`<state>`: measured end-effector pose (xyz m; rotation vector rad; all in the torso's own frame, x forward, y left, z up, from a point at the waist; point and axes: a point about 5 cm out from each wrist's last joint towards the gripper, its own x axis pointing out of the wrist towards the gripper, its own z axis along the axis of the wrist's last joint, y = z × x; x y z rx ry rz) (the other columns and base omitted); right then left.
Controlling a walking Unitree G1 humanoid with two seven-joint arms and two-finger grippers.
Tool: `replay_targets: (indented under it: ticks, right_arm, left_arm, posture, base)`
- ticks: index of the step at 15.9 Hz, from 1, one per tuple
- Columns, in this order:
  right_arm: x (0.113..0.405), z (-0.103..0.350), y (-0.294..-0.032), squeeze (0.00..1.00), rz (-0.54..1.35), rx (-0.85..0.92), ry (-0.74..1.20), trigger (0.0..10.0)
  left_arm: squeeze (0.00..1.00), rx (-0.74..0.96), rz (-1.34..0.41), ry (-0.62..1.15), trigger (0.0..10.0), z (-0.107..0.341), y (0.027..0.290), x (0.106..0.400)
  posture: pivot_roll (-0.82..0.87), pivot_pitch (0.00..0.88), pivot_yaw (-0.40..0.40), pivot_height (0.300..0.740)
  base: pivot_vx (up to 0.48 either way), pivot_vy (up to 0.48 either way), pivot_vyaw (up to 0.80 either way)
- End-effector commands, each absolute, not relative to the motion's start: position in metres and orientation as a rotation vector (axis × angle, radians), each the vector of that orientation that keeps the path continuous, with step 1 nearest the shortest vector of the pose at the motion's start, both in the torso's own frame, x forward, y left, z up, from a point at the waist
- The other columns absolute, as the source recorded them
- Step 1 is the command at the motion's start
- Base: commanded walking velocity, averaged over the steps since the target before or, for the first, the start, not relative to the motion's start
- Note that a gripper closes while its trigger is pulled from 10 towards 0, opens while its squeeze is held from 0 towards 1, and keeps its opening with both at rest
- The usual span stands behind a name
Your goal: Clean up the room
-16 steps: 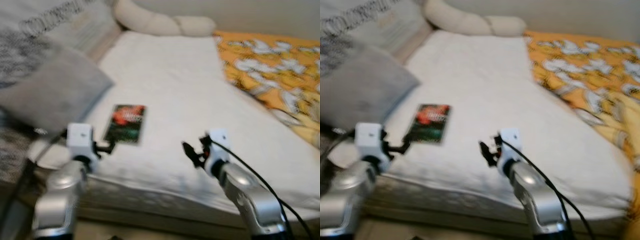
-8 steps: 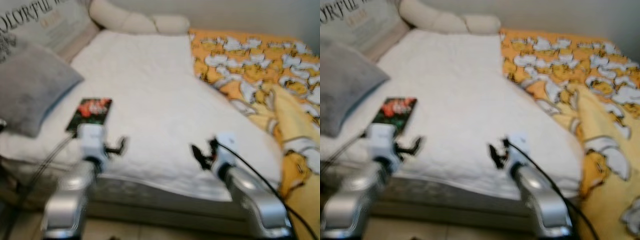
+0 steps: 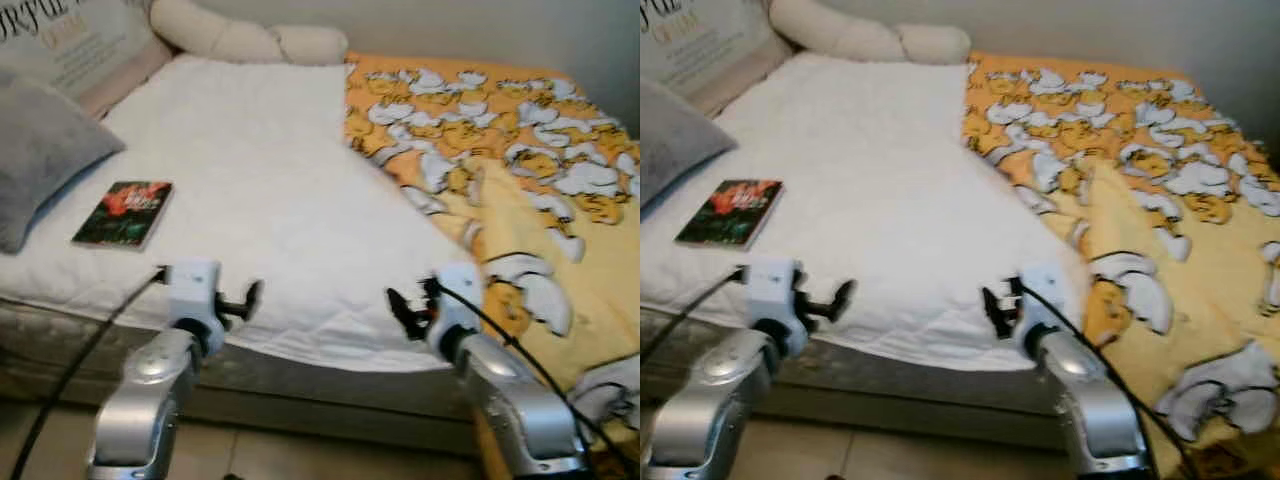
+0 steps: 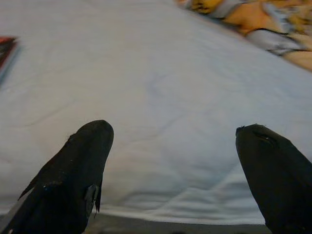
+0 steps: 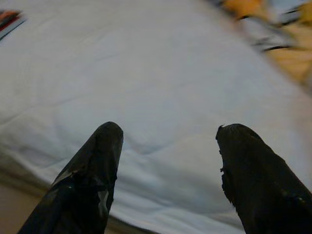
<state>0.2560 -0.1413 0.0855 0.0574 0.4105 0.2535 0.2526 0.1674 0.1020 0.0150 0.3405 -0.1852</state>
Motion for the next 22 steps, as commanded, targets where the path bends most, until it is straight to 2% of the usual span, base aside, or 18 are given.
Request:
replay_targets:
  ticks: [1,15,22]
  right_arm:
    - [0.2581,0.0889,-0.1376,0.0,0.258,0.057,0.397,10.0]
    - [0.2618,0.0816,-0.1418,0.0,0.21,0.053,0.419,10.0]
    - [0.2638,0.0821,-0.1414,0.0,0.221,0.069,0.412,10.0]
  left_arm:
    - [1.0,0.046,-0.17,0.335,10.0,0.1048,0.1743,0.2526]
    - [1.0,0.056,-0.161,0.344,10.0,0.1036,0.1807,0.2543]
    - [1.0,0.072,-0.167,0.346,10.0,0.1041,0.1818,0.2554]
  posture:
    - [-0.06,0.0,-0.013,0.74]
    - [-0.06,0.0,0.003,0.74]
    - [-0.07,0.0,0.018,0.74]
  base:
    - [0.0,-0.405,0.0]
    - [0.0,-0.4,0.0]
    - [0.0,-0.399,0.65]
